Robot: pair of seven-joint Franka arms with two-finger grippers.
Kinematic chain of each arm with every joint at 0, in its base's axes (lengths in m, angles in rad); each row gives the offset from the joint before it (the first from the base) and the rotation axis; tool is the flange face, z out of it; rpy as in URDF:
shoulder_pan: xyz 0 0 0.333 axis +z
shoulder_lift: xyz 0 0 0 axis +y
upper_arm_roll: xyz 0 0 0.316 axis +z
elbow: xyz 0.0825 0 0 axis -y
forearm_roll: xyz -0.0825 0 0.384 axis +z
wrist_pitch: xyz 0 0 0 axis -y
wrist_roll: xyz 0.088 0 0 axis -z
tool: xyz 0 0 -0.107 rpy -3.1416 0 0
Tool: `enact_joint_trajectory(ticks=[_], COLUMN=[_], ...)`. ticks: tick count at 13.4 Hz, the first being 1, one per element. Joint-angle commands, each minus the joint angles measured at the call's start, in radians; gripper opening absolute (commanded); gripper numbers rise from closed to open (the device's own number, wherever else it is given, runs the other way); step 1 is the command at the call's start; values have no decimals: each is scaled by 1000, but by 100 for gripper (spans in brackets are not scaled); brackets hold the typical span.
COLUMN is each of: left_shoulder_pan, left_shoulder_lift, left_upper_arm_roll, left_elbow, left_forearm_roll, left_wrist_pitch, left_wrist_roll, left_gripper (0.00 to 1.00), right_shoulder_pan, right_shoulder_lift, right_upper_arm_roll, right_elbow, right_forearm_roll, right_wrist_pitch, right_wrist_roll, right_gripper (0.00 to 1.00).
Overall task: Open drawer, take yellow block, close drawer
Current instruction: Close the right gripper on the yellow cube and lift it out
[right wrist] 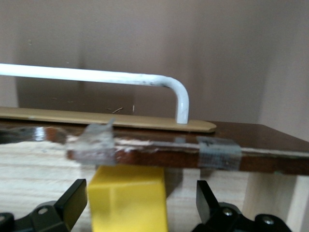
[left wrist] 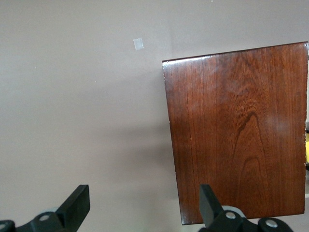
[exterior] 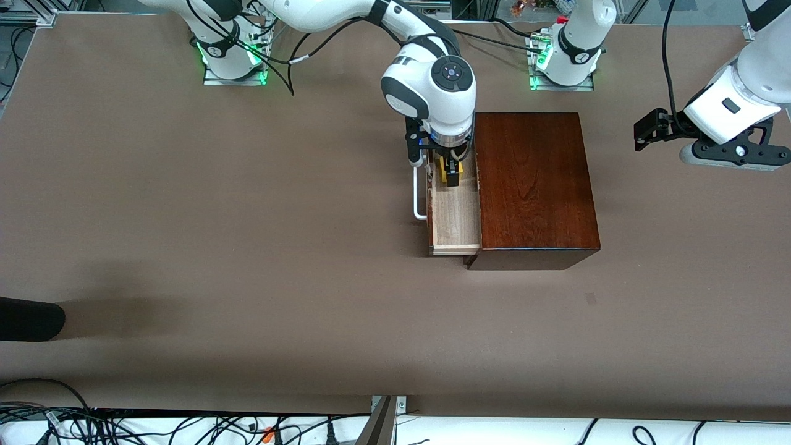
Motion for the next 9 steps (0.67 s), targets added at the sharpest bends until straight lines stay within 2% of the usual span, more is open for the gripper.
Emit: enact_joint_trajectory(ticks=[1,2,5,9], left_shoulder_pan=[13,13,14,13], left_shoulder_lift=[-20,-20,-11,18], left_upper_arm_roll=[-6,-12,-15,-15], left_elbow=[-10,-10,-5,28], left_forearm_roll=[21,19,22,24], left_wrist_pitch=[27,27,22,19], left_wrist_roll=[-6,-6,0,-1], left_gripper=[100,100,100,100], right_shoulder_pan=[16,13,2,-53], right_shoulder_lift=[19,16,-16,-154], right_upper_arm_roll=[-11,-11,-9,-3], right_elbow=[35,37,43,43], right_forearm_roll=[-22,-21,-7,45], right_wrist_pitch=[-1,-3,-49,-168], right_wrist_roll=[21,16,13,-30], right_gripper=[38,3,1,1])
